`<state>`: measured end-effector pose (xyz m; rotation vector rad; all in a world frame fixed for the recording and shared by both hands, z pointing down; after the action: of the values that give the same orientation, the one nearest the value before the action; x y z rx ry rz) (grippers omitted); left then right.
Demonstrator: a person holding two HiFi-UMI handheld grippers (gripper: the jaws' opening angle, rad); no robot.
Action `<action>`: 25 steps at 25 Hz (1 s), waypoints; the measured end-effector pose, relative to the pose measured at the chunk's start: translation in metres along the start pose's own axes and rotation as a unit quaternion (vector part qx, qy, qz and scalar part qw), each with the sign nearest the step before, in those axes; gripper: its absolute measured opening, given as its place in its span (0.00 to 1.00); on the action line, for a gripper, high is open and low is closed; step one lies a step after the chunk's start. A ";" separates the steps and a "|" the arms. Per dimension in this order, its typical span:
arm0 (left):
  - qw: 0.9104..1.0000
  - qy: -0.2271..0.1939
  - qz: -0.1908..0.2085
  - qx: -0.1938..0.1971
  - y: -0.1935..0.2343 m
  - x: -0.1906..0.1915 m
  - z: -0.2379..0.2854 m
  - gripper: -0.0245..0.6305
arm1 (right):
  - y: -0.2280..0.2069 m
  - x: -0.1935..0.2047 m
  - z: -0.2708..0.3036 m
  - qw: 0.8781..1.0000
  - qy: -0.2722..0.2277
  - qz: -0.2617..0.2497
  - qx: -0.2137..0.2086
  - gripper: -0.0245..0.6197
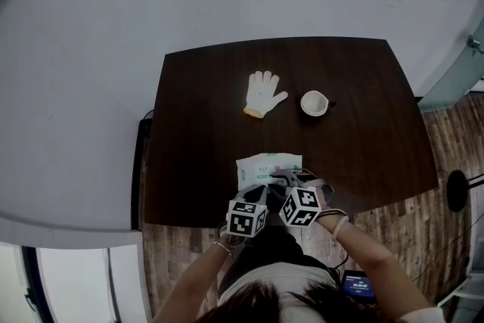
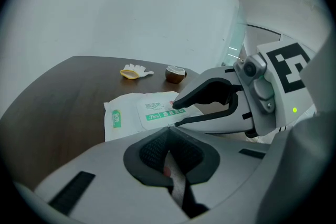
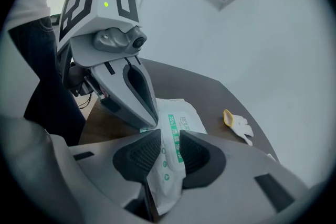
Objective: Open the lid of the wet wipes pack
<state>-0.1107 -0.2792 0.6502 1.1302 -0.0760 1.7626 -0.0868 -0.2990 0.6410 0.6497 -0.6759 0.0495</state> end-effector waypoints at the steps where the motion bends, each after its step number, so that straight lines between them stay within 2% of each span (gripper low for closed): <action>1: 1.000 0.000 -0.003 0.000 0.001 0.000 0.000 0.06 | 0.000 0.000 0.001 1.000 0.000 -0.002 -0.001 0.23; 10: 1.000 0.004 0.000 0.004 0.003 0.002 0.004 0.06 | -0.005 -0.002 0.004 1.000 -0.003 -0.004 0.006 0.19; 17: 1.000 0.005 -0.010 0.009 0.004 0.002 0.004 0.06 | -0.001 -0.002 0.006 1.000 -0.003 0.001 -0.006 0.19; 25: 1.000 0.005 -0.009 0.011 0.005 0.003 0.003 0.06 | 0.004 -0.002 0.006 1.000 0.000 0.005 -0.019 0.15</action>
<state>-0.1127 -0.2814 0.6563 1.1342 -0.0389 1.7573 -0.0932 -0.2990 0.6459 0.6095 -0.6780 0.0457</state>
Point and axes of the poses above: the fingertips, and each gripper's own axes: z forward along the fingers, y to its left, x out of its underside, the point moved 2 cm from there along -z, backward along the fingers, and after that the axes turned 15 degrees about x, right-handed, at the moved point
